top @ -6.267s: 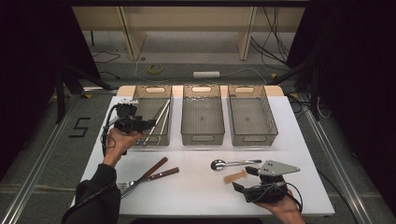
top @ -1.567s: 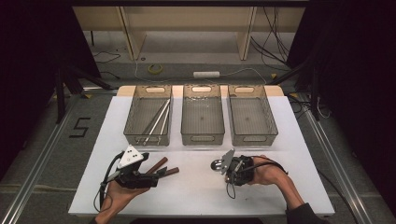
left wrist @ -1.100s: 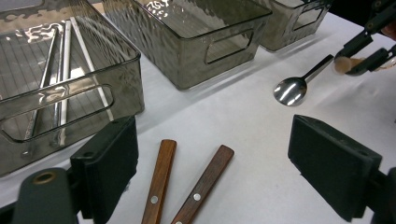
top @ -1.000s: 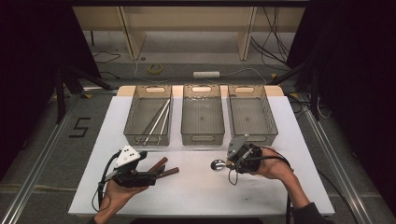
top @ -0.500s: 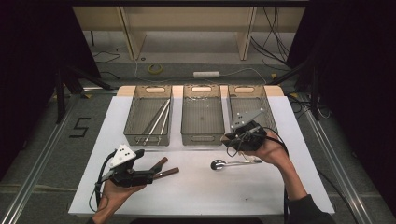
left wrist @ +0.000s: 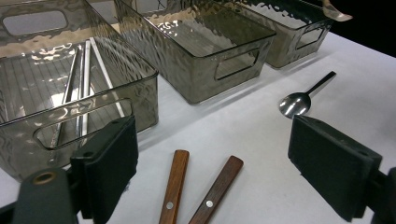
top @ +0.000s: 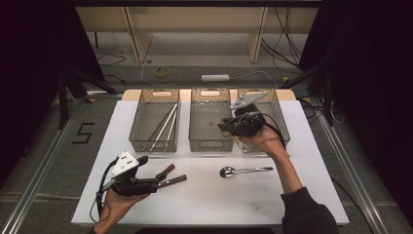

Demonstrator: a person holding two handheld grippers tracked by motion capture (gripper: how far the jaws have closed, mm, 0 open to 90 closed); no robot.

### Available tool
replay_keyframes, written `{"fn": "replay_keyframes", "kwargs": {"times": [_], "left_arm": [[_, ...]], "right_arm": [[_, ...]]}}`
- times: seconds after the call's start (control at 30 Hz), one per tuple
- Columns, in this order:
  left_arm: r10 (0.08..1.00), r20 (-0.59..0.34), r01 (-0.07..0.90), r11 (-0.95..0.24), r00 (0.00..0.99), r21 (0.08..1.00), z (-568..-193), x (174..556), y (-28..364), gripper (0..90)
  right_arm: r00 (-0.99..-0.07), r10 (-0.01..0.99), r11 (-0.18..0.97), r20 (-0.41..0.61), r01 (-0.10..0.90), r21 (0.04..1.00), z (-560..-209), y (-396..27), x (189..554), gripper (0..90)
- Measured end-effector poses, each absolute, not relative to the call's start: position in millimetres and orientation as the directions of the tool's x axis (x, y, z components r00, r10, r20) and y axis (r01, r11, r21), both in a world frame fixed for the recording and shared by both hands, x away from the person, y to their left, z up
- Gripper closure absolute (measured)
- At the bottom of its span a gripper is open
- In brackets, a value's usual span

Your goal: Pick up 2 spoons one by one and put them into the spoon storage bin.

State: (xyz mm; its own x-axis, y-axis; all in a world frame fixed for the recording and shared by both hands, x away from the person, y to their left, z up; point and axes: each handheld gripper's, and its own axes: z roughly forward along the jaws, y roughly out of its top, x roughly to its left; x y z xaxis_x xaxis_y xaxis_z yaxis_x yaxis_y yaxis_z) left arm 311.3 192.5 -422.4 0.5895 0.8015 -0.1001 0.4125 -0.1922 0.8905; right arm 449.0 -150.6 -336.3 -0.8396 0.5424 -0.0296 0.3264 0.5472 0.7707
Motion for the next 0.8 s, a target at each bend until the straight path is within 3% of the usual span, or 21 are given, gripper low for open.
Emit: {"fn": "replay_keyframes", "kwargs": {"times": [0.8], "left_arm": [[0.801, -0.084, 0.38, -0.187, 0.593, 0.906, -421.2, 306.4, 193.6, 15.5]], "right_arm": [[-0.742, 0.671, 0.429, 0.013, 0.403, 0.809, -330.6, -106.7, 517.1, 74.5]]}}
